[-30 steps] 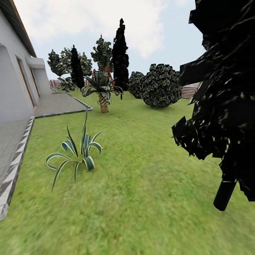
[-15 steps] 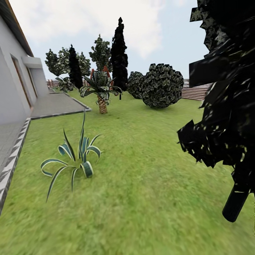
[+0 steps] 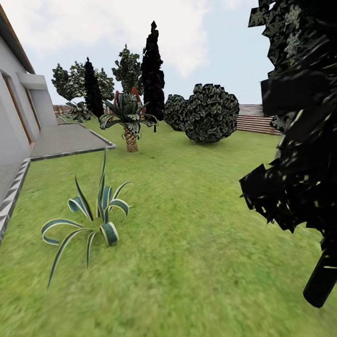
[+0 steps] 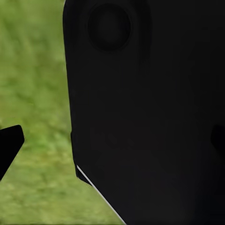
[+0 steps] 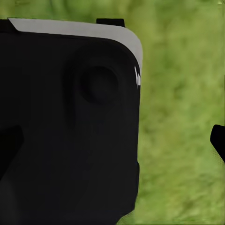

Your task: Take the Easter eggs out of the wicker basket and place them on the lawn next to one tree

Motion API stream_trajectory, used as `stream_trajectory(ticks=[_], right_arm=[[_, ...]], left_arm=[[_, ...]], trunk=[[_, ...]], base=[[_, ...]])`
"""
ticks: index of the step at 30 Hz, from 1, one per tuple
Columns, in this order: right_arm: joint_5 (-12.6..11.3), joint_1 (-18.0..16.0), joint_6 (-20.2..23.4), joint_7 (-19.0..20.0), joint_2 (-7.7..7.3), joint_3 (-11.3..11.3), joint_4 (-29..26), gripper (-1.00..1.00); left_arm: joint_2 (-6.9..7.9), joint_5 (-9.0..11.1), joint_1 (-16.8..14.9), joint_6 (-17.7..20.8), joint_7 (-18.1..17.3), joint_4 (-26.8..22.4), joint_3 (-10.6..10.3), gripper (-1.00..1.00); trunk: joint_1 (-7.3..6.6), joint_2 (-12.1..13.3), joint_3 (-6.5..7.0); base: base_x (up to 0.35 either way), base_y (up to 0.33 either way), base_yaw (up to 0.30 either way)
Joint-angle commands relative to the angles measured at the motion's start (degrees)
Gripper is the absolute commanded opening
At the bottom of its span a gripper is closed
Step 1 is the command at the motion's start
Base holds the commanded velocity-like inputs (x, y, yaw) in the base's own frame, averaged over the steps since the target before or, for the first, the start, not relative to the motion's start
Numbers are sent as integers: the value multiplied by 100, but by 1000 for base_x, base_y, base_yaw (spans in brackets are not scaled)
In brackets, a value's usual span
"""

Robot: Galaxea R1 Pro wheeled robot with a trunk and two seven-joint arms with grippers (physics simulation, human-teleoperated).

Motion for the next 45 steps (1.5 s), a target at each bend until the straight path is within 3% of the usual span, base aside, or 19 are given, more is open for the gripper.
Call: stream_trajectory(ticks=[1,31,45], right_arm=[[3,-4,-2,-3,0,1,4,100],[3,-4,-1,-3,0,1,8,100],[3,-4,-6,-3,0,1,7,100]], left_arm=[[0,-2,4,3,-2,-13,0,100],[0,0,4,3,-2,-13,0,100],[0,-2,4,3,-2,-13,0,100]], trunk=[[3,-2,-4],[3,-2,-5],[3,-2,-48]], base=[[334,95,0],[334,92,-18],[337,53,-227]])
